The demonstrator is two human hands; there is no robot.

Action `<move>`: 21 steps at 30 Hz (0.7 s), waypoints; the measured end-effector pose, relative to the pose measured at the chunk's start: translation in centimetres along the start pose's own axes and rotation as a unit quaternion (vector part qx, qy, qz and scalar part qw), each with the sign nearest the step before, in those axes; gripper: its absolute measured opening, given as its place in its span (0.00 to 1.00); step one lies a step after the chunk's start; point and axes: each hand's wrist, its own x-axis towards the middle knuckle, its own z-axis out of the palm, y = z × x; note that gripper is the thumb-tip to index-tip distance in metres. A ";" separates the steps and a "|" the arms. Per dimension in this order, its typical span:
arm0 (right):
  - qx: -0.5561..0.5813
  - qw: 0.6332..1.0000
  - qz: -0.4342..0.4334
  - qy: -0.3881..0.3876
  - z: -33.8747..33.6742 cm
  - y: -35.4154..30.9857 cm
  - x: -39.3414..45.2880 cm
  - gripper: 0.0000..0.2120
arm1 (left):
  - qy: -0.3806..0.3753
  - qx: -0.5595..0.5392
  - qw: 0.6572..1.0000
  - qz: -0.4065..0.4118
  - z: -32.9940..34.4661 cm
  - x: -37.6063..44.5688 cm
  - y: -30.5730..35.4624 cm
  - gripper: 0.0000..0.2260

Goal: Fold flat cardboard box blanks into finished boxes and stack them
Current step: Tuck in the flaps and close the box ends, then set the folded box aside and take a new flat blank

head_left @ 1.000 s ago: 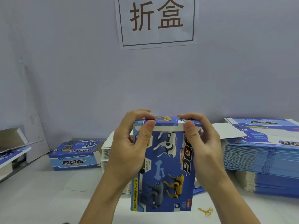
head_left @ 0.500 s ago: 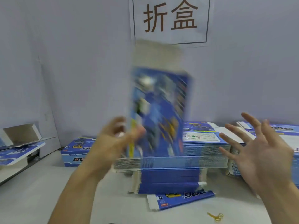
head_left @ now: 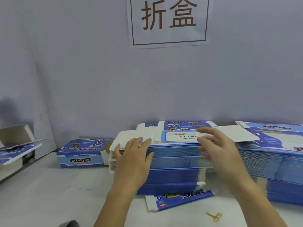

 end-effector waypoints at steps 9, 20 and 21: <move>-0.315 0.941 -0.121 -0.016 1.1 1.4 -0.6 0.23 | 0.258 -0.140 0.940 0.172 -2.7 -0.4 2.5 0.04; -0.109 0.960 -0.235 0.110 -1.3 1.6 0.0 0.33 | 0.181 -0.468 0.865 -0.027 -8.9 -0.6 4.7 0.11; -0.098 0.958 -0.244 0.110 -1.2 1.6 -0.1 0.33 | 0.168 -0.458 0.864 -0.124 -8.9 -0.4 4.4 0.16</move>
